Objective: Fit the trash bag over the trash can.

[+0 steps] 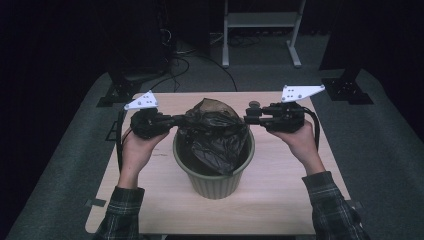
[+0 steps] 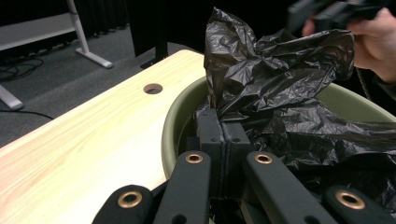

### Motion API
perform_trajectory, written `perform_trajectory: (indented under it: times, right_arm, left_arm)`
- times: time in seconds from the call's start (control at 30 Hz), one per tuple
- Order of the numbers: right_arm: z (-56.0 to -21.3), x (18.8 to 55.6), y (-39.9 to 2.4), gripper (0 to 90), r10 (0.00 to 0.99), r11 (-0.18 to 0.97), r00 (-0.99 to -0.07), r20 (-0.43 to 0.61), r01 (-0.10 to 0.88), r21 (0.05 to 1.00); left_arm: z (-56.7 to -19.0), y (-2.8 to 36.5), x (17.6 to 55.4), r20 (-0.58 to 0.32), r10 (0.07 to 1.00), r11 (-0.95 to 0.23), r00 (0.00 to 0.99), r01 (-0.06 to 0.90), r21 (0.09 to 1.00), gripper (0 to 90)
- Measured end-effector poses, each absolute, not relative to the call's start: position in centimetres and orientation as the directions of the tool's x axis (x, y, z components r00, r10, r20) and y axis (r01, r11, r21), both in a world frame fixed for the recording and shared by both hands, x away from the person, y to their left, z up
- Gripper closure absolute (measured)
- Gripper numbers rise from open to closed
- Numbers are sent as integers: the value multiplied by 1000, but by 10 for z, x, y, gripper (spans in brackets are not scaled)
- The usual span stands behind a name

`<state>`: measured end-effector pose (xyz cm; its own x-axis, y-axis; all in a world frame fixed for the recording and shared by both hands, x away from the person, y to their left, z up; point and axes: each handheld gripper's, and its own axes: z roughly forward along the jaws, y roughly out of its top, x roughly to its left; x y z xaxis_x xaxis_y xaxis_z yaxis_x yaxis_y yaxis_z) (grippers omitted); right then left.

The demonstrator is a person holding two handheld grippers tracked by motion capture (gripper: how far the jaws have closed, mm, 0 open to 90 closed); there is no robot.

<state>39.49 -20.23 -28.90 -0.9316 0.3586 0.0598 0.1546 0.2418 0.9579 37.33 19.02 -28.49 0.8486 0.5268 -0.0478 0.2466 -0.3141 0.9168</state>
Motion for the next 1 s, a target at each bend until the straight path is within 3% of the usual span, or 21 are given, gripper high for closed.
perform_trajectory:
  times: [0.13, 0.3, 0.4, 0.47, 0.5, 0.57, 0.67, 1.0]
  right_arm:
    - [-288, 411, -197, 612, 391, 217, -917, 74, 170, 961]
    - [-291, 428, -178, 581, 345, 238, -933, 105, 196, 951]
    - [-299, 433, -162, 858, 321, 305, -941, 107, 209, 929]
    - [-300, 432, -156, 900, 316, 317, -943, 105, 209, 925]
    - [-300, 432, -154, 900, 314, 312, -943, 109, 211, 926]
    - [-298, 431, -151, 900, 318, 321, -943, 97, 203, 925]
    - [-296, 430, -150, 900, 316, 337, -945, 89, 199, 920]
    - [-294, 423, -149, 900, 284, 364, -957, 68, 173, 915]
  left_arm:
    - [-284, 190, 372, -47, 523, -313, 851, 243, 918, 896]
    - [-285, 190, 371, -49, 513, -314, 857, 241, 918, 896]
    - [-286, 190, 370, -55, 507, -310, 860, 241, 920, 896]
    - [-288, 190, 369, -63, 490, -311, 869, 242, 919, 879]
    - [-289, 188, 368, -72, 473, -317, 878, 246, 916, 816]
    - [-289, 187, 365, -45, 476, -327, 878, 224, 918, 557]
    - [-283, 192, 361, -34, 472, -301, 881, 197, 933, 371]
    - [-242, 192, 363, 19, 460, -275, 888, 123, 953, 340]
